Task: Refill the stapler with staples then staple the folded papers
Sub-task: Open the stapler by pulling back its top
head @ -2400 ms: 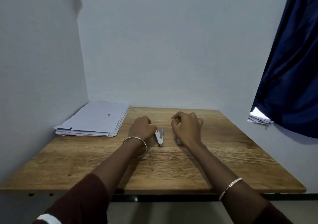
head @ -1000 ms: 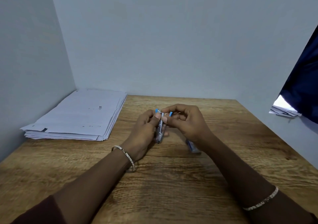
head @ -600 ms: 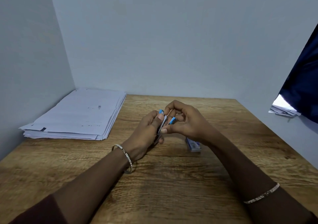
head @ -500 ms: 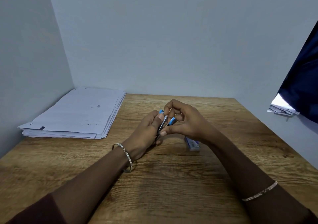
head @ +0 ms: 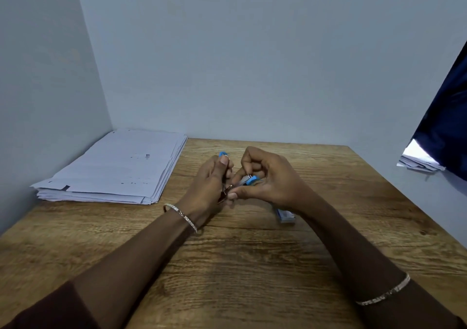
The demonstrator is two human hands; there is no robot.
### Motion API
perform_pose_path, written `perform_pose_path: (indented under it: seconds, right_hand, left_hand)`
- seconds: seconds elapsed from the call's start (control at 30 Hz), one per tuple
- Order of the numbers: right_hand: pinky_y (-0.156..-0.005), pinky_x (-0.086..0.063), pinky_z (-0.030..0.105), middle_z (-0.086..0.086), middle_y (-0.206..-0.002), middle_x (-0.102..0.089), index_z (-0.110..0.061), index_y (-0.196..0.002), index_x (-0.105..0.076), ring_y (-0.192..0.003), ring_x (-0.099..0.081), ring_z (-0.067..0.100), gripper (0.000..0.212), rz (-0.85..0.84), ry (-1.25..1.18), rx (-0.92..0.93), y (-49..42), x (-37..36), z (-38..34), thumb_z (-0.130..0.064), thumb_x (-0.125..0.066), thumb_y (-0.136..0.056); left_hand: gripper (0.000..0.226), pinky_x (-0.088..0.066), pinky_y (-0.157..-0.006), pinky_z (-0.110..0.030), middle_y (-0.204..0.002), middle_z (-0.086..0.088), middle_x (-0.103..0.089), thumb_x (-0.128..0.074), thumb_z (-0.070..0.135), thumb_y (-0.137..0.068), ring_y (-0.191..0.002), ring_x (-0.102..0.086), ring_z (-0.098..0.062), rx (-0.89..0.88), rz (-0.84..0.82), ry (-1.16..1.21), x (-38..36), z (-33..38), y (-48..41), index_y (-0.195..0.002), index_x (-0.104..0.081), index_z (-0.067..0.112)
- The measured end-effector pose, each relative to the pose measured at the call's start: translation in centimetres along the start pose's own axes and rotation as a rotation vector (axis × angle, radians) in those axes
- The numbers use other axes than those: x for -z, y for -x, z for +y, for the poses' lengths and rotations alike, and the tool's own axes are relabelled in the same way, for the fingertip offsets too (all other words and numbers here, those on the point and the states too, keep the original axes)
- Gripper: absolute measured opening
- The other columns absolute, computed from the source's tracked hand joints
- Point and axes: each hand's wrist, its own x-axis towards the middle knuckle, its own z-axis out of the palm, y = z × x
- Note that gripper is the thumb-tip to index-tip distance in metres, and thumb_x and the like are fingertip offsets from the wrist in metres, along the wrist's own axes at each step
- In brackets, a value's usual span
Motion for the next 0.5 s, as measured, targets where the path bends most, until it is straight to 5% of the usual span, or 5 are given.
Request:
perform_pose_path:
  seconds: [0.13,0.33,0.5]
  right_hand:
    - [-0.078,-0.062,0.052,0.014,-0.085,-0.078,-0.013,-0.087,-0.050,-0.083,-0.078,0.022,0.049,0.110,-0.009,-0.102,0.0,0.9,0.3,-0.023,-0.093,-0.064]
    - [-0.080,-0.062,0.036,0.023,-0.107,-0.072,-0.002,-0.092,-0.059,-0.092,-0.076,0.031,0.024,0.301,-0.273,-0.194,0.1,2.0,1.4,0.005,-0.078,-0.080]
    - [-0.082,-0.063,0.034,0.017,-0.112,-0.063,0.001,-0.101,-0.062,-0.088,-0.075,0.027,0.023,0.341,-0.370,-0.203,0.3,3.3,1.5,0.014,-0.070,-0.084]
  left_hand:
    - [0.030,-0.048,-0.058,-0.031,-0.073,-0.002,-0.052,-0.041,0.030,-0.107,-0.059,-0.051,-0.015,0.069,0.073,0.307,0.2,0.5,-0.7,-0.087,-0.055,0.013]
    - [0.044,-0.063,-0.076,-0.046,-0.089,-0.015,-0.069,-0.050,0.049,-0.098,-0.090,-0.070,-0.030,0.161,-0.007,0.543,1.8,0.8,-0.9,-0.078,-0.062,0.011]
    - [0.083,-0.047,-0.103,-0.061,-0.125,-0.037,-0.063,-0.060,0.071,-0.082,-0.121,-0.061,-0.047,0.301,-0.205,0.656,2.9,1.0,-0.8,-0.082,-0.073,-0.010]
